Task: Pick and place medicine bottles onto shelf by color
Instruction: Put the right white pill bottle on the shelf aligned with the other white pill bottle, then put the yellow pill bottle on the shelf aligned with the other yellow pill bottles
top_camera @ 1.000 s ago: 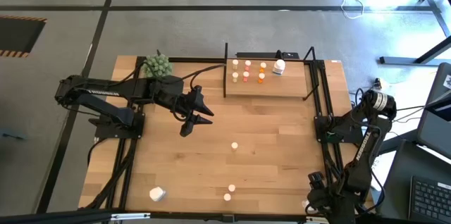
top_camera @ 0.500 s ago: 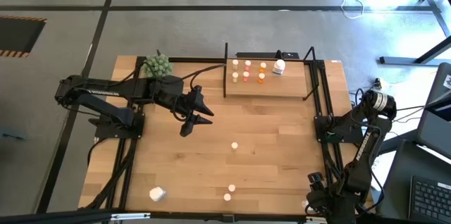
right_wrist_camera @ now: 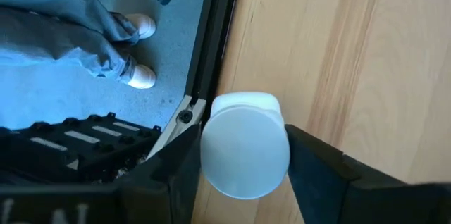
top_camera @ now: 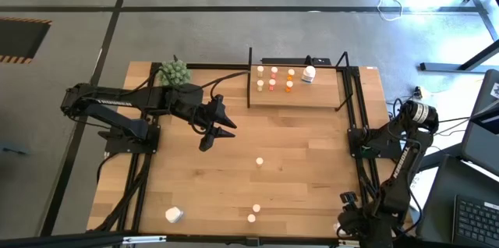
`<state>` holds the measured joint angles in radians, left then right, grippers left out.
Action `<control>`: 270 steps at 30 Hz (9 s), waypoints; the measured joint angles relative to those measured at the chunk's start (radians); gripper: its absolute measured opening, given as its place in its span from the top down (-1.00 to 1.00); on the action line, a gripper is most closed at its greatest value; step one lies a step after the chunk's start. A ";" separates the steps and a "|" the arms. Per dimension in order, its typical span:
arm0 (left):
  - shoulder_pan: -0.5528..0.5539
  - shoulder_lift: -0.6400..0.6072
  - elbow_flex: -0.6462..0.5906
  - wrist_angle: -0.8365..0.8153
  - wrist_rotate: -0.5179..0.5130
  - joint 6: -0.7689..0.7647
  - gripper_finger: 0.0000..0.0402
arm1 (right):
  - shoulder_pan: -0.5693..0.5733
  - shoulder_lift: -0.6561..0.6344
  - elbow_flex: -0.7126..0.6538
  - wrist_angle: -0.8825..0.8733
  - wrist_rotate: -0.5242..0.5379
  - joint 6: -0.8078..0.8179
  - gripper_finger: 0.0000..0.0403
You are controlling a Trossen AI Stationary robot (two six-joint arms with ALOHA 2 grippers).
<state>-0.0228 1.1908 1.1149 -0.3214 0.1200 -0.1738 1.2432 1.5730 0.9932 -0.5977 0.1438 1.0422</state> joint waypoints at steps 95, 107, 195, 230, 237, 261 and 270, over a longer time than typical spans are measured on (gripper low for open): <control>0.088 0.000 0.000 0.020 -0.354 -0.053 0.30 | -2.019 -0.062 0.198 -0.341 -0.279 -1.517 0.08; 0.088 0.000 0.000 0.020 -0.354 -0.053 0.30 | -2.020 -0.065 0.159 -0.315 -0.279 -1.546 0.08; 0.088 0.000 0.000 0.020 -0.354 -0.052 0.30 | -1.981 -0.069 0.395 -0.550 -0.252 -1.290 -0.36; 0.088 0.000 0.000 0.020 -0.354 -0.052 0.30 | -1.812 -0.068 0.306 -0.468 -0.062 -1.125 -0.36; 0.088 0.000 0.000 0.020 -0.354 -0.052 0.30 | -1.765 -0.094 0.409 -0.551 0.138 -1.048 -0.36; 0.088 0.000 0.000 0.020 -0.354 -0.052 0.30 | -1.631 -0.443 0.328 -0.538 -0.226 -1.222 -0.36; 0.088 0.000 0.000 0.020 -0.354 -0.052 0.30 | -1.491 -0.490 0.243 -0.433 -0.237 -1.376 -0.36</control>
<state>0.0650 1.1908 1.1149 -0.3012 -0.2340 -0.2260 -0.2477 1.0830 1.2366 -1.0308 -0.0935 -0.3339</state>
